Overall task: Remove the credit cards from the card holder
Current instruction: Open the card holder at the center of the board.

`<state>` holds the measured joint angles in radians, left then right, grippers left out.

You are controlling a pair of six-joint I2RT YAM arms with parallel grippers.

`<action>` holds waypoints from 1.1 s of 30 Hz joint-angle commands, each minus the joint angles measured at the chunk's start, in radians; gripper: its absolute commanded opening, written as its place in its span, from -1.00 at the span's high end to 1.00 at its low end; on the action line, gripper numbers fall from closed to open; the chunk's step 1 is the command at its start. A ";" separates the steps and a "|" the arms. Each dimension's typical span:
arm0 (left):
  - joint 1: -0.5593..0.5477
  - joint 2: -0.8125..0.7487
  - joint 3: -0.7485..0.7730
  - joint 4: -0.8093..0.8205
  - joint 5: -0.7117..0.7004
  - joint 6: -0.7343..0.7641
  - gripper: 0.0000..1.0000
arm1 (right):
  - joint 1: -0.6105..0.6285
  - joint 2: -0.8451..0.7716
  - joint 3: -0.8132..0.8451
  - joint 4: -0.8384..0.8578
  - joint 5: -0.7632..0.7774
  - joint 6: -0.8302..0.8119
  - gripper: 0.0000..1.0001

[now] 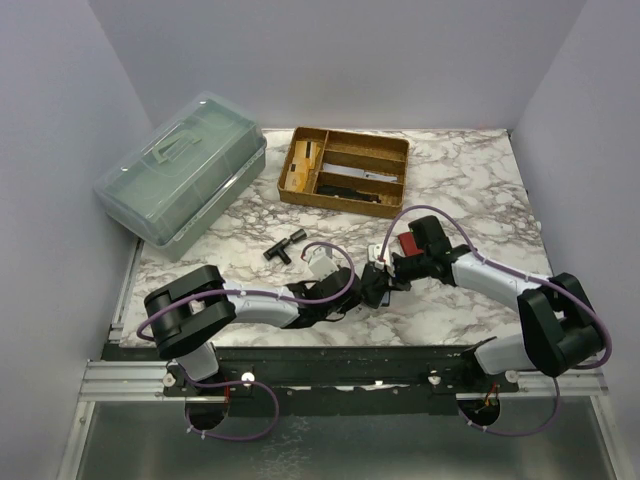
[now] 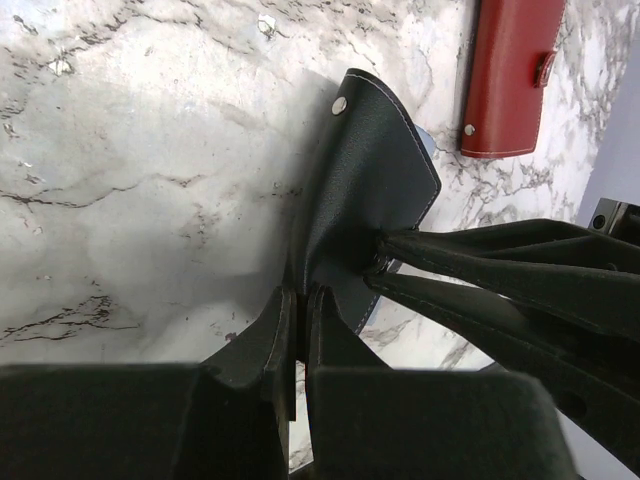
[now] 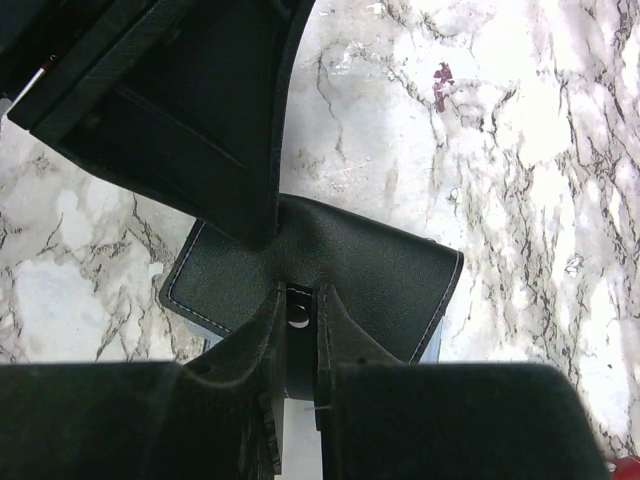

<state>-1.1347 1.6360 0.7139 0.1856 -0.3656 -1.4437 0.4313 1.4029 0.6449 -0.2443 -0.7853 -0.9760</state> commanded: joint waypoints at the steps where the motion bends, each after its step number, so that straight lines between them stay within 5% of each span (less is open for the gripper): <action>1: 0.001 -0.022 -0.053 -0.046 -0.014 -0.043 1.00 | -0.008 -0.048 -0.006 -0.023 0.064 -0.016 0.99; 17: 0.017 -0.020 -0.085 -0.076 -0.045 -0.070 1.00 | -0.061 -0.132 -0.007 -0.088 -0.009 -0.039 1.00; 25: 0.023 -0.084 -0.098 -0.085 -0.059 0.044 1.00 | -0.120 -0.105 0.005 -0.142 0.084 -0.052 0.99; 27: 0.023 -0.121 -0.108 -0.087 -0.057 0.101 0.74 | -0.134 -0.094 0.010 -0.147 0.091 -0.039 0.98; 30: 0.024 -0.195 -0.137 -0.056 -0.033 0.208 0.07 | -0.140 -0.065 0.019 -0.158 0.085 -0.018 0.93; 33: 0.027 -0.276 -0.176 -0.020 -0.003 0.300 -0.29 | -0.140 -0.017 0.042 -0.175 0.079 0.008 0.92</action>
<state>-1.1156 1.4593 0.5850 0.1619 -0.3817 -1.3148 0.2989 1.3357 0.6483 -0.3737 -0.7338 -1.0012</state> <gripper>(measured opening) 0.525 0.132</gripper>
